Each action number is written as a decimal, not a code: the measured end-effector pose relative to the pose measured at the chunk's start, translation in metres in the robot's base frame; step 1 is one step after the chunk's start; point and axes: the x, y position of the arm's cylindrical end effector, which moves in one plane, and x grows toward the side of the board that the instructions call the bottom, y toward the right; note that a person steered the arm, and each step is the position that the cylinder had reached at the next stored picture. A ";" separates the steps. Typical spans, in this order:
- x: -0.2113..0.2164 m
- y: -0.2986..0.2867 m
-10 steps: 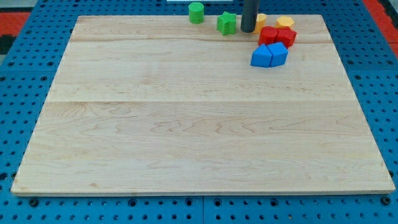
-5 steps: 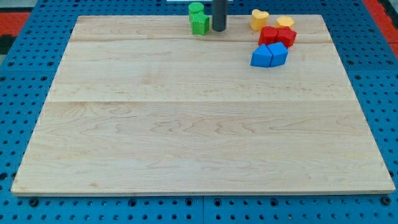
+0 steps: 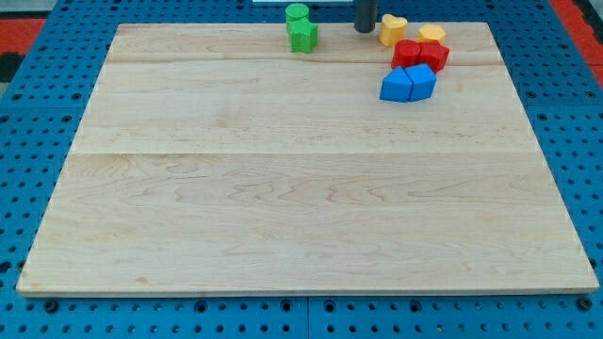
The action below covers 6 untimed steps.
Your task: Move the blue cube below the green star
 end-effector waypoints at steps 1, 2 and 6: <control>0.053 -0.008; 0.115 -0.008; 0.127 0.107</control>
